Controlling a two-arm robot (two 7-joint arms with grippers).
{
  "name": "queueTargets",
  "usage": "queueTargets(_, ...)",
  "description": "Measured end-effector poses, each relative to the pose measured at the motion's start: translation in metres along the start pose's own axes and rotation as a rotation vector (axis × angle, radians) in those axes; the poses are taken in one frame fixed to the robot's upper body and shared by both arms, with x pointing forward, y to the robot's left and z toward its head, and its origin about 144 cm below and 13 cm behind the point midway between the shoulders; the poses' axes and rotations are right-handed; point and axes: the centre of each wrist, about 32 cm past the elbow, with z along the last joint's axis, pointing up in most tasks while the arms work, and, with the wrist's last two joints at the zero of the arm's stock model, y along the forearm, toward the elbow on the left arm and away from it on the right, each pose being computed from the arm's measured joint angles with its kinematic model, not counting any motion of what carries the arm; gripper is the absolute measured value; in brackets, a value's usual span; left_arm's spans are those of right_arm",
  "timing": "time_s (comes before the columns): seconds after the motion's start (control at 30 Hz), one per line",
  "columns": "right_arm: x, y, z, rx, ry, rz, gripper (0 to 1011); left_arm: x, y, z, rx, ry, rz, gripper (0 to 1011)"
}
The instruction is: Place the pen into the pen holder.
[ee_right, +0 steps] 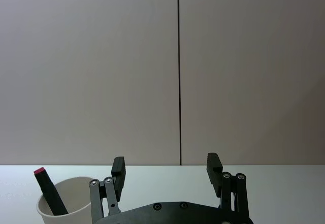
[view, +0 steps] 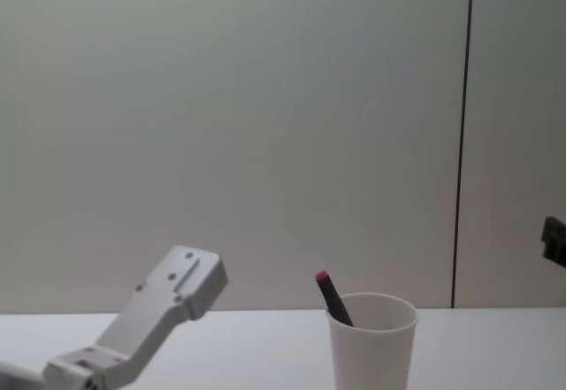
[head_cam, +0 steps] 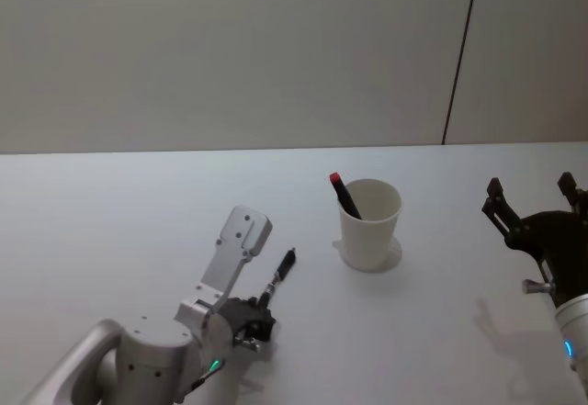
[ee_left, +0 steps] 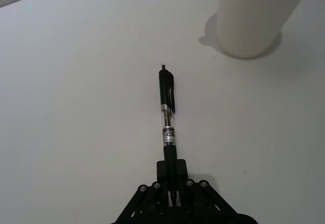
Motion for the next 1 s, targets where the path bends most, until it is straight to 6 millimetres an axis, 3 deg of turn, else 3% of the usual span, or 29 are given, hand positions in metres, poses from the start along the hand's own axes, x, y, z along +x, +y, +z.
queueTargets(1.0, 0.000, 0.000, 0.000, 0.000, 0.000, 0.000, 1001, -0.002, 0.045, -0.001, -0.411, -0.101, 0.154, 112)
